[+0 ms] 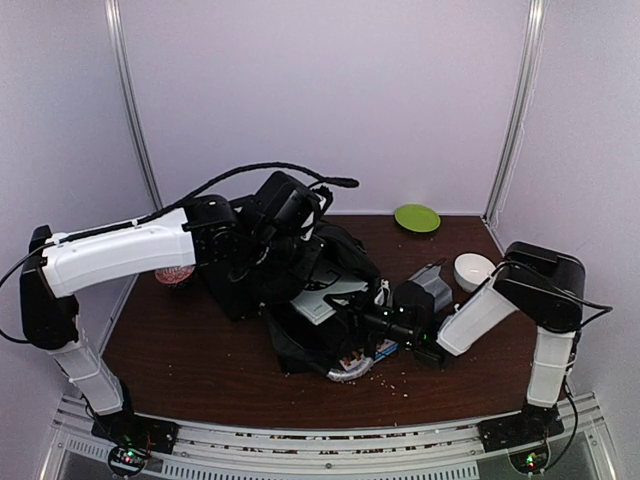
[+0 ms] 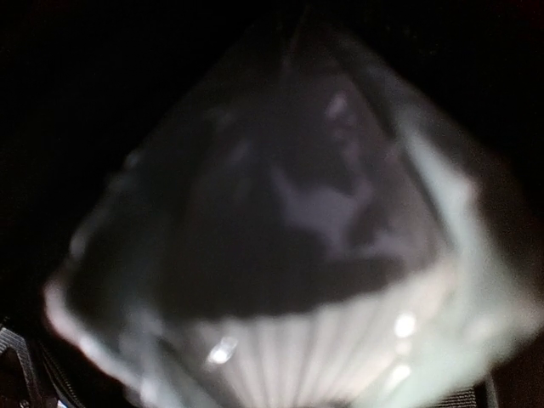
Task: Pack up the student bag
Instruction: Place the book in the student bag.
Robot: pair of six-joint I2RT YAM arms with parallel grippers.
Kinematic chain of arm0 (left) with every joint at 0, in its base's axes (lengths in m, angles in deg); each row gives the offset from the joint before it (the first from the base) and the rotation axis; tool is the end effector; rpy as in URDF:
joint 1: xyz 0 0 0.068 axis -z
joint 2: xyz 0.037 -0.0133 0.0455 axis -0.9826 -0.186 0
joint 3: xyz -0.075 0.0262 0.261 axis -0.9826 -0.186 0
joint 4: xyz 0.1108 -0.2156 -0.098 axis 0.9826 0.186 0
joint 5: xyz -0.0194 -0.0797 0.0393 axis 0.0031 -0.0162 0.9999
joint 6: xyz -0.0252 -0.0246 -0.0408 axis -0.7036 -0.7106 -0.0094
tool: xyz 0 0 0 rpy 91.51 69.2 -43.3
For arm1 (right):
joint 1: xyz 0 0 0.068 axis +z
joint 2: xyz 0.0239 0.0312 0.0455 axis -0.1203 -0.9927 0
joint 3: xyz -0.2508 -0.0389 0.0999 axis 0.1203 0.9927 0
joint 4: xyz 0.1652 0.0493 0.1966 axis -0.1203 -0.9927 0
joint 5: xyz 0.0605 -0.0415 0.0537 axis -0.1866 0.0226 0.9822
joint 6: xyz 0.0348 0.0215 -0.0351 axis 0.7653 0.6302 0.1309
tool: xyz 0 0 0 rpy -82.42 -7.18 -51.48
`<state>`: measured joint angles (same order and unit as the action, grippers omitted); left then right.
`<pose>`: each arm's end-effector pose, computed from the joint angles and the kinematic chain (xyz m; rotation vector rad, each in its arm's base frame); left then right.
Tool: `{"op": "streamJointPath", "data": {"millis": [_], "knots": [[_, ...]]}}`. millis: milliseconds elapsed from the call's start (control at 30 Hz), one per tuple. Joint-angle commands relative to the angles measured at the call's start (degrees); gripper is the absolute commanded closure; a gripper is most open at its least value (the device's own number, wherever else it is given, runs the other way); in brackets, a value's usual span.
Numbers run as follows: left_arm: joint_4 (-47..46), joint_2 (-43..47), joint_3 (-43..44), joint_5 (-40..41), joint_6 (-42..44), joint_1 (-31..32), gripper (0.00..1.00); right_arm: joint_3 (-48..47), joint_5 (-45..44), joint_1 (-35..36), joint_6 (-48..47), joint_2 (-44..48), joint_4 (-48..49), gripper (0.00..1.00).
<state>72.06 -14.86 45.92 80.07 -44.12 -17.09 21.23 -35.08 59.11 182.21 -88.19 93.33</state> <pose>0.1891 -0.3269 0.3408 0.5522 2.1728 -0.3102 0.2114 0.2833 0.1364 0.5668 2.0616 1.9138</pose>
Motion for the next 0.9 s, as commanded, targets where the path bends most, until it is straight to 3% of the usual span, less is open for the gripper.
{"op": "streamJointPath", "data": {"millis": [0,133,267,533,700,867], "knots": [[-12.47,1.91,1.51,-4.27,-2.50,-0.99,1.00,-1.29,3.71,0.25,-6.28,7.89,2.20,1.00],[-13.35,0.69,2.54,-2.86,-2.04,-2.64,1.00,1.21,3.24,1.32,-6.52,11.82,-8.54,1.00],[-13.29,-2.52,6.08,-2.14,-0.19,-2.69,1.00,4.07,-0.75,3.32,-4.64,14.10,-12.20,1.00],[-11.96,-4.62,8.84,-8.85,1.58,-2.69,1.00,8.77,-6.65,3.87,0.61,13.46,-7.61,1.00],[-12.32,-2.70,6.56,-17.14,-0.25,-2.69,1.00,4.84,-6.45,3.05,2.16,8.17,-4.13,1.00],[-9.75,-1.61,6.70,-19.76,0.50,-2.57,1.00,-0.24,-5.77,2.84,1.63,4.66,-7.20,1.00]]}}
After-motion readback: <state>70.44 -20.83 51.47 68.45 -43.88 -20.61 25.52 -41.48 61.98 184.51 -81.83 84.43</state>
